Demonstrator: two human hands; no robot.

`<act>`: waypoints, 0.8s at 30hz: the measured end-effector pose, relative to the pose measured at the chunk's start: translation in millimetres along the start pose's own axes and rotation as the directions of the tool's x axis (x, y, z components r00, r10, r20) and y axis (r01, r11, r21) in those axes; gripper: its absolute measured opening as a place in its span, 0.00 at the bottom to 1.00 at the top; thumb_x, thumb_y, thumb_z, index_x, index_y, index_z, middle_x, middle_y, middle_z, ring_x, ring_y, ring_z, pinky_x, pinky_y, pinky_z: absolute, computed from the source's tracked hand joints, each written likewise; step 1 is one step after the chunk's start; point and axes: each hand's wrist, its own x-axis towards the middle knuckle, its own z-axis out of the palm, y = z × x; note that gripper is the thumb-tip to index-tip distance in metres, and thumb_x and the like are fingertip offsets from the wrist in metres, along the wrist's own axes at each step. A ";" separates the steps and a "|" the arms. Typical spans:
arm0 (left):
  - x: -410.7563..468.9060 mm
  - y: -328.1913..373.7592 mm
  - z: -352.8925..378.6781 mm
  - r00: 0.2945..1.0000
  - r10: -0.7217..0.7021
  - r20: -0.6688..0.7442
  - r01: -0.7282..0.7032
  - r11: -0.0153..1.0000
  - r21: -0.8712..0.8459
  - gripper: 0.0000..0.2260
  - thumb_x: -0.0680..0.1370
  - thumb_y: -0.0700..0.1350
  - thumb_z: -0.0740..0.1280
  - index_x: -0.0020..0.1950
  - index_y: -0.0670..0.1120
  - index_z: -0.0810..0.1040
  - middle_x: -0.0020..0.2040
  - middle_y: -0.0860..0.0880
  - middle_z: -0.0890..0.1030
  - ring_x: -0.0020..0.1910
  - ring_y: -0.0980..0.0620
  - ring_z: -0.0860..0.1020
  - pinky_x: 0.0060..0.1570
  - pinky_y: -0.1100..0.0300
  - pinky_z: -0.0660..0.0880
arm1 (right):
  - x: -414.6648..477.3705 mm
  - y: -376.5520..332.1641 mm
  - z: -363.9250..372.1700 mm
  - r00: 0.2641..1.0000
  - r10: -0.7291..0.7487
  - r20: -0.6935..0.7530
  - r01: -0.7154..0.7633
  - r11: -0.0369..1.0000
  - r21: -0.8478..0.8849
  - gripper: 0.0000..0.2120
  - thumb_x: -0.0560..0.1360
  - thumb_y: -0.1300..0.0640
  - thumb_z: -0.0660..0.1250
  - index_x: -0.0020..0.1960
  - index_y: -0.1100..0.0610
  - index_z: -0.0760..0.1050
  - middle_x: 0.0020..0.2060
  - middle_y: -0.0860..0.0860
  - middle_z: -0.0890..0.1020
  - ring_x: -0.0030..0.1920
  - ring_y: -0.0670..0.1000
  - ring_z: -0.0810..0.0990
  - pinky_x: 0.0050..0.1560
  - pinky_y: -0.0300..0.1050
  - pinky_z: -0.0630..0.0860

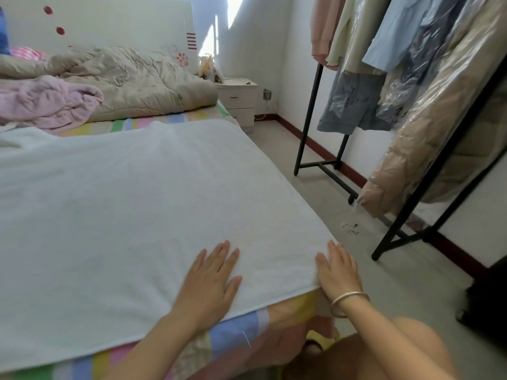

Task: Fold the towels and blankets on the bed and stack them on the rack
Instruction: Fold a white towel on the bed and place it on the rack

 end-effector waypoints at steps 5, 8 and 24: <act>1.1 3.9 3.8 0.996 0.001 -0.085 -0.005 0.999 -0.051 0.27 0.82 0.58 0.47 0.74 0.47 0.70 0.74 0.47 0.69 0.73 0.50 0.67 0.71 0.54 0.53 | 2.6 7.1 -2.9 0.986 0.068 -0.152 -0.057 0.995 0.081 0.30 0.81 0.43 0.49 0.79 0.55 0.48 0.79 0.53 0.49 0.78 0.54 0.47 0.76 0.51 0.47; -1.3 8.0 0.5 0.995 0.016 -0.103 -0.027 0.993 -0.112 0.32 0.78 0.61 0.41 0.78 0.49 0.61 0.79 0.50 0.57 0.78 0.53 0.56 0.75 0.58 0.44 | -9.7 8.5 4.7 0.999 -0.027 -0.042 0.019 0.987 -0.162 0.31 0.81 0.39 0.44 0.79 0.51 0.41 0.78 0.50 0.43 0.78 0.53 0.40 0.75 0.53 0.39; -149.9 -231.5 -94.9 0.569 -0.660 -0.490 0.564 0.747 -0.352 0.14 0.77 0.35 0.61 0.58 0.46 0.80 0.57 0.47 0.80 0.57 0.44 0.77 0.57 0.51 0.73 | -144.2 -300.5 149.7 0.464 -0.827 0.318 0.862 0.503 0.052 0.58 0.60 0.29 0.15 0.77 0.53 0.56 0.77 0.54 0.57 0.78 0.55 0.46 0.77 0.54 0.46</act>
